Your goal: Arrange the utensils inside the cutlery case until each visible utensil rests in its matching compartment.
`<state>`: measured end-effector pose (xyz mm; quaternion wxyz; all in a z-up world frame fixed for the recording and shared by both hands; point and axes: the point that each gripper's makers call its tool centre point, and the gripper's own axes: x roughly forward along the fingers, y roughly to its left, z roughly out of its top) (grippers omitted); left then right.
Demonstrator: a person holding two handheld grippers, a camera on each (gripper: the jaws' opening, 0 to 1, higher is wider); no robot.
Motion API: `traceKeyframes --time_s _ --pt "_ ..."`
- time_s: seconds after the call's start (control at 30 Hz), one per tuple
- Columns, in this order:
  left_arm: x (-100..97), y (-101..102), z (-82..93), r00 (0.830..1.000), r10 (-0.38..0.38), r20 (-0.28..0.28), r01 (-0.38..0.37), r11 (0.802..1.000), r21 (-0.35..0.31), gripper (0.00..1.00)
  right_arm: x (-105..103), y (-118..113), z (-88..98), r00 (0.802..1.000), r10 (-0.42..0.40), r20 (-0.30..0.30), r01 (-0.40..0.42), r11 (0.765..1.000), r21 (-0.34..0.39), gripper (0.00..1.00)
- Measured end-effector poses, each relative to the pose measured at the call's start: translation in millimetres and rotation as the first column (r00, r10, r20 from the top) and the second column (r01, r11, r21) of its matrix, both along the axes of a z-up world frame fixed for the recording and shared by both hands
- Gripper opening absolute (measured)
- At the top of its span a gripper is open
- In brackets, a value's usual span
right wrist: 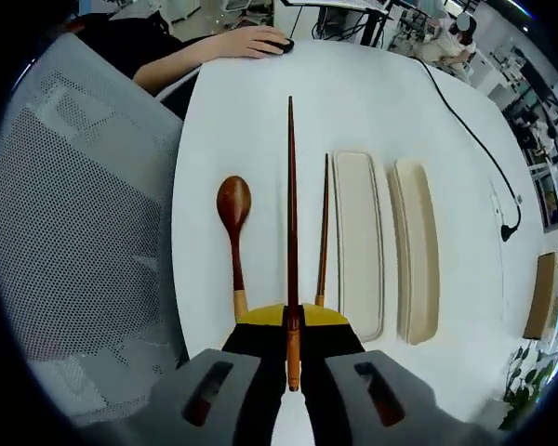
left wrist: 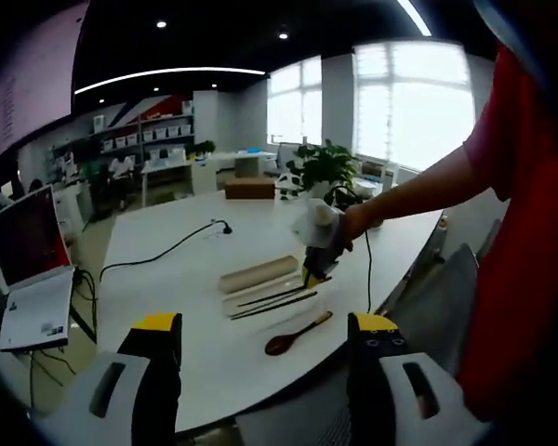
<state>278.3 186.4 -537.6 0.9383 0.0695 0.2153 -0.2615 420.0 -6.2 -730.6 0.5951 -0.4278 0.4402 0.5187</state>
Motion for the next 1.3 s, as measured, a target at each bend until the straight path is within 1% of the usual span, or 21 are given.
traceKeyframes --time_s 0.1,0.23,0.37,0.47,0.5,0.53,0.57,0.6,0.77,0.97,1.0,1.03,1.07,1.13,1.2,1.23,1.3 --pt "-0.9 -1 -0.7 1.000 0.001 0.000 -0.001 1.000 -0.003 0.74 2 -6 9.0 0.999 -0.038 -0.016 0.038 0.999 -0.001 0.00" --pt "-3.2 -4 -4.2 1.000 -0.007 -0.006 0.007 1.000 -0.002 0.74 0 -11 12.9 0.998 -0.049 -0.025 0.049 0.999 -0.001 0.00" --pt "-4.9 -8 -5.3 1.000 -0.017 -0.012 0.017 1.000 -0.004 0.74 1 -18 15.5 0.999 -0.041 -0.032 0.040 0.999 -0.021 0.00" --pt "-5.5 -9 -5.5 1.000 -0.022 -0.011 0.022 1.000 0.000 0.73 5 -22 23.0 0.999 -0.037 -0.031 0.036 0.999 -0.034 0.00" --pt "-5.6 -9 -5.4 1.000 -0.021 -0.010 0.021 1.000 -0.001 0.73 6 -23 25.6 0.999 -0.027 -0.029 0.026 0.999 -0.037 0.00" --pt "-5.7 -9 -5.4 1.000 -0.019 -0.010 0.019 1.000 -0.003 0.73 6 -20 29.5 0.999 0.028 -0.029 -0.029 0.999 -0.019 0.00" --pt "-5.9 -9 -5.7 1.000 -0.019 -0.011 0.019 1.000 -0.004 0.73 5 -20 31.5 0.999 0.037 -0.035 -0.038 0.999 -0.016 0.00" --pt "-6.0 -9 -6.4 1.000 -0.017 -0.011 0.017 1.000 -0.002 0.73 6 -21 34.4 0.999 0.022 -0.036 -0.023 0.999 -0.024 0.00" --pt "-5.0 -7 -5.8 1.000 -0.005 -0.005 0.005 1.000 -0.004 0.73 14 -25 38.1 0.999 0.037 -0.015 -0.038 0.998 -0.051 0.00" --pt "-3.4 -8 -5.8 1.000 -0.014 -0.004 0.014 1.000 0.004 0.72 18 -30 44.6 0.999 0.032 -0.026 -0.034 0.998 -0.054 0.00" --pt "-3.2 -9 -5.6 1.000 -0.015 -0.002 0.015 1.000 0.005 0.72 20 -29 46.9 0.999 0.037 -0.035 -0.039 0.998 -0.042 0.00" --pt "-3.2 -9 -5.4 1.000 -0.016 -0.002 0.016 1.000 0.006 0.72 24 -32 49.7 0.999 0.027 -0.024 -0.028 0.998 -0.054 0.00" --pt "-3.4 -9 -5.0 1.000 -0.016 0.000 0.016 1.000 0.008 0.72 26 -34 52.9 0.999 0.027 -0.028 -0.028 0.998 -0.060 0.00" --pt "-3.9 -9 -5.2 1.000 -0.013 -0.001 0.013 1.000 0.003 0.72 31 -34 56.9 1.000 0.025 -0.013 -0.025 0.999 -0.048 0.00" --pt "-4.0 -8 -7.2 1.000 -0.010 -0.004 0.010 1.000 0.001 0.72 35 -32 55.8 1.000 0.014 -0.004 -0.014 1.000 -0.025 0.00" --pt "-4.0 -8 -9.2 1.000 -0.011 -0.008 0.011 1.000 0.002 0.72 34 -28 48.4 0.999 -0.017 -0.033 0.017 1.000 -0.003 0.00" --pt "-4.2 -10 -10.1 1.000 -0.017 -0.012 0.017 1.000 0.005 0.72 37 -28 36.3 0.998 -0.058 -0.041 0.058 0.998 -0.004 0.00"
